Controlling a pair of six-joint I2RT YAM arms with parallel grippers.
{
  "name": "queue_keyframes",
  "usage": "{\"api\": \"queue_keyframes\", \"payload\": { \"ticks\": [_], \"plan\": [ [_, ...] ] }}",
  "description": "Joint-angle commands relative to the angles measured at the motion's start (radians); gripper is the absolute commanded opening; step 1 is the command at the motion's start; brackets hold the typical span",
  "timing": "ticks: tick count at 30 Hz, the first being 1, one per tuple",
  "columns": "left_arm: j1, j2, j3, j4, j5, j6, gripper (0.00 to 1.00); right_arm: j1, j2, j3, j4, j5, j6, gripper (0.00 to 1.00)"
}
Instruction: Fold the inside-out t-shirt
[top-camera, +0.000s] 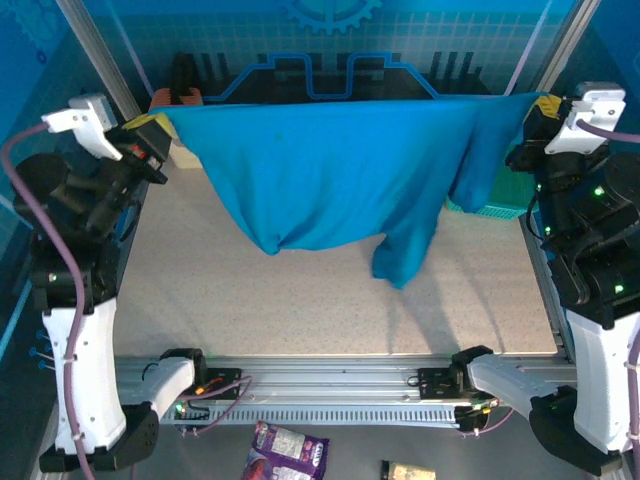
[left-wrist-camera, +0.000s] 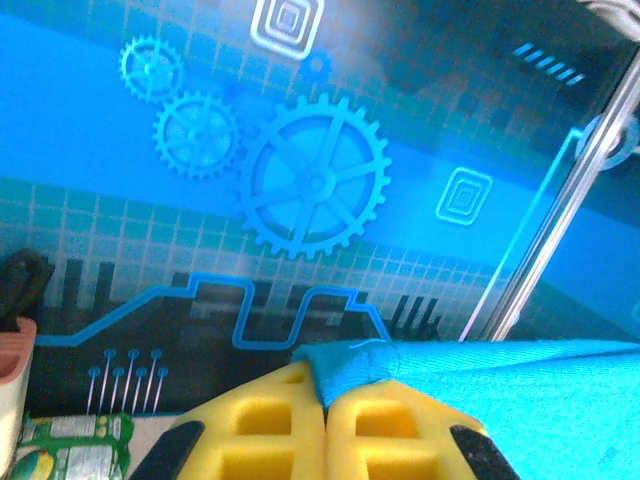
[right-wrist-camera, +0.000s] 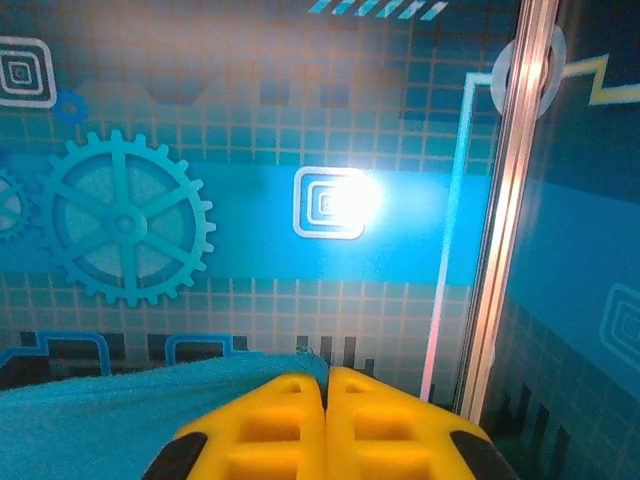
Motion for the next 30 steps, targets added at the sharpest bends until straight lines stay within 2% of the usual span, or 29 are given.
{"api": "queue_keyframes", "payload": {
  "ticks": [1,9,14,20,22,25,27,30],
  "plan": [
    [0.02,0.025,-0.006,0.005,-0.09,0.003,0.0,-0.021,-0.004,0.011,0.071,0.044,0.021,0.0],
    [0.02,0.179,-0.065,0.029,-0.003,-0.073,0.0,-0.023,0.131,-0.021,0.076,0.035,0.003,0.0],
    [0.02,0.344,-0.054,0.09,0.029,-0.093,0.0,-0.04,0.304,-0.002,0.09,0.008,0.002,0.0],
    [0.023,0.56,0.292,0.019,0.055,-0.093,0.0,-0.068,0.487,0.221,0.07,-0.005,0.038,0.0],
    [0.023,0.598,0.411,-0.022,0.061,-0.086,0.0,-0.074,0.5,0.287,0.066,-0.006,0.046,0.0],
    [0.024,0.59,0.475,-0.078,0.044,-0.058,0.0,-0.073,0.466,0.3,0.063,-0.01,0.053,0.0],
    [0.024,0.546,0.43,-0.11,0.022,-0.035,0.0,-0.074,0.415,0.245,0.058,-0.021,0.062,0.0],
    [0.024,0.439,0.27,-0.173,-0.017,-0.004,0.0,-0.073,0.301,0.085,0.022,-0.052,0.086,0.0]
  ]
}}
